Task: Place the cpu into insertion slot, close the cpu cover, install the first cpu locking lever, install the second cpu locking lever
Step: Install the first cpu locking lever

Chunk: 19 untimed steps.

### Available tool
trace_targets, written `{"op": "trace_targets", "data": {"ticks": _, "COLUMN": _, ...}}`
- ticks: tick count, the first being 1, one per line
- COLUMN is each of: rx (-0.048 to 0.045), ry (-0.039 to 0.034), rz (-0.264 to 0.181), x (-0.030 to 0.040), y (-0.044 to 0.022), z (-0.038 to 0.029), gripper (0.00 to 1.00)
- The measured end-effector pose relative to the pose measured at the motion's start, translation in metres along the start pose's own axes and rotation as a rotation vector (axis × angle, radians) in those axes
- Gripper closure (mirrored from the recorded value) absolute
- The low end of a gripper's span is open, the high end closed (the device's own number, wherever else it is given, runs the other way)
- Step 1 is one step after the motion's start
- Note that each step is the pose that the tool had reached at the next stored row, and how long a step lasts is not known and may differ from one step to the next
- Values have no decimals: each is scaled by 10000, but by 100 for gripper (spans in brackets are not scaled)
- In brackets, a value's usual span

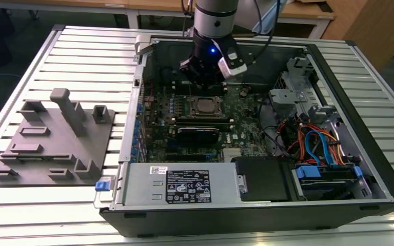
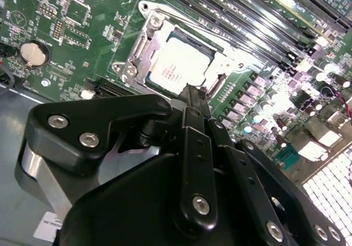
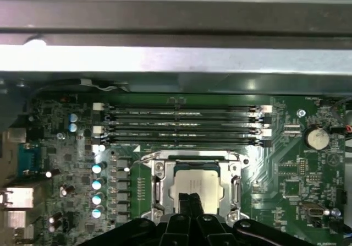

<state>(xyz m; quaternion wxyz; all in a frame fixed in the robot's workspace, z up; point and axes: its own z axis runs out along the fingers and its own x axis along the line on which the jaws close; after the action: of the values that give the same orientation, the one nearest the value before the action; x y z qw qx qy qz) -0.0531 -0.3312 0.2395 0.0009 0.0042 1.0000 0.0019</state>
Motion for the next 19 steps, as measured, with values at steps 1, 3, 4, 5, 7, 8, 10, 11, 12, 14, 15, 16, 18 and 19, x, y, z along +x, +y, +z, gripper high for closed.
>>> {"op": "trace_targets", "data": {"ticks": 1, "rx": 1, "ry": 1, "rz": 0, "x": 20, "y": 1, "z": 0, "gripper": 90}}
{"op": "trace_targets", "data": {"ticks": 3, "rx": 0, "ry": 0, "rz": 22, "x": 64, "y": 1, "z": 1, "gripper": 90}}
{"op": "trace_targets", "data": {"ticks": 4, "rx": 0, "ry": 1, "rz": 36, "x": 84, "y": 2, "z": 1, "gripper": 90}}
{"op": "trace_targets", "data": {"ticks": 5, "rx": -1, "ry": 0, "rz": 46, "x": 97, "y": 2, "z": 2, "gripper": 90}}
{"op": "trace_targets", "data": {"ticks": 7, "rx": 0, "ry": 0, "rz": 58, "x": 108, "y": 2, "z": 2, "gripper": 90}}
{"op": "trace_targets", "data": {"ticks": 8, "rx": 0, "ry": 1, "rz": 57, "x": 108, "y": 2, "z": 2, "gripper": 90}}
{"op": "trace_targets", "data": {"ticks": 10, "rx": 0, "ry": 0, "rz": 57, "x": 109, "y": 2, "z": 2, "gripper": 90}}
{"op": "trace_targets", "data": {"ticks": 11, "rx": 0, "ry": 0, "rz": 57, "x": 109, "y": 2, "z": 2, "gripper": 90}}
{"op": "trace_targets", "data": {"ticks": 12, "rx": 0, "ry": 0, "rz": 57, "x": 109, "y": 2, "z": 2, "gripper": 90}}
{"op": "trace_targets", "data": {"ticks": 14, "rx": 0, "ry": 0, "rz": 58, "x": 109, "y": 2, "z": 1, "gripper": 90}}
{"op": "trace_targets", "data": {"ticks": 15, "rx": 0, "ry": 0, "rz": 58, "x": 109, "y": 2, "z": 2, "gripper": 90}}
{"op": "trace_targets", "data": {"ticks": 16, "rx": 0, "ry": 0, "rz": 58, "x": 109, "y": 2, "z": 1, "gripper": 90}}
{"op": "trace_targets", "data": {"ticks": 18, "rx": 0, "ry": 0, "rz": 58, "x": 109, "y": 2, "z": 2, "gripper": 90}}
{"op": "trace_targets", "data": {"ticks": 19, "rx": 0, "ry": 0, "rz": 58, "x": 109, "y": 2, "z": 2, "gripper": 90}}
